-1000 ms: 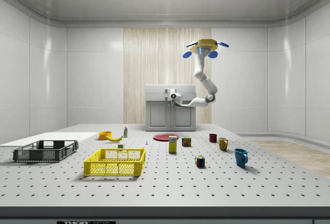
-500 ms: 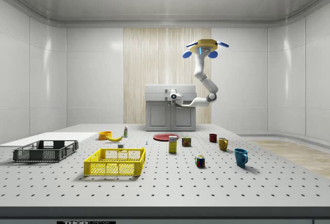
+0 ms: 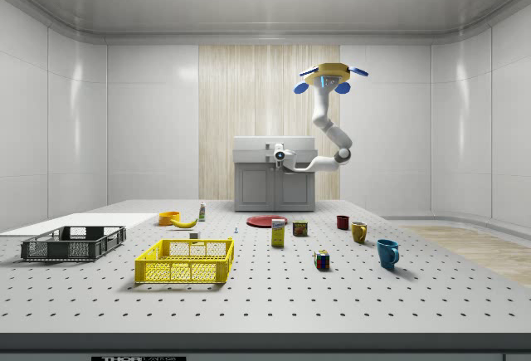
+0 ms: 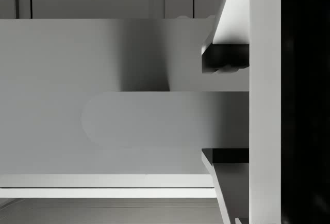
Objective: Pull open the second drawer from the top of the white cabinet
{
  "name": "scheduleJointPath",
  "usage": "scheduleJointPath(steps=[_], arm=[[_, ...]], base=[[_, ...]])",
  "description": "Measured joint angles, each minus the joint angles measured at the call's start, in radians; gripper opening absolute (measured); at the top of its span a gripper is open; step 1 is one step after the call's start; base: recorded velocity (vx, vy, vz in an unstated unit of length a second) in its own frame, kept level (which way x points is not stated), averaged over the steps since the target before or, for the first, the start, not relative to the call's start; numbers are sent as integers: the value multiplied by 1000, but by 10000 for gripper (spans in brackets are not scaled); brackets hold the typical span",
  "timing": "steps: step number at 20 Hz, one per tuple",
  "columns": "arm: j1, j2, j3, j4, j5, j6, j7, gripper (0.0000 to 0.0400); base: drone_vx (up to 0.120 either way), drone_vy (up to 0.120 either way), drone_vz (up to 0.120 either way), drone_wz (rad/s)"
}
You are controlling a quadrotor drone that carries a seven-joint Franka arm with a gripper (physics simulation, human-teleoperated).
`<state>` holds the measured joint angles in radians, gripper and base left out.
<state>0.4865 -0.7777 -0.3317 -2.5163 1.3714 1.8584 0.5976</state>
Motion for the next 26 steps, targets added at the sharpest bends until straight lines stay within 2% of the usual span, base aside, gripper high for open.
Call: scheduleJointPath(steps=[4,5,8,13,24,26], arm=[[0,-8,-32,-4,-26,-16,-15,154],[0,-4,-45,-10,-27,-24,-46,142],[-6,-14,-72,-6,-49,-46,-28,120],[-10,-29,-124,2,-100,-81,10,132],[-5,-55,-260,36,-222,-163,38,137],[5,-69,-283,50,-248,-170,83,199]], base=[[0,0,0,0],[0,0,0,0],[0,0,0,0],[0,0,0,0],[0,0,0,0],[0,0,0,0]])
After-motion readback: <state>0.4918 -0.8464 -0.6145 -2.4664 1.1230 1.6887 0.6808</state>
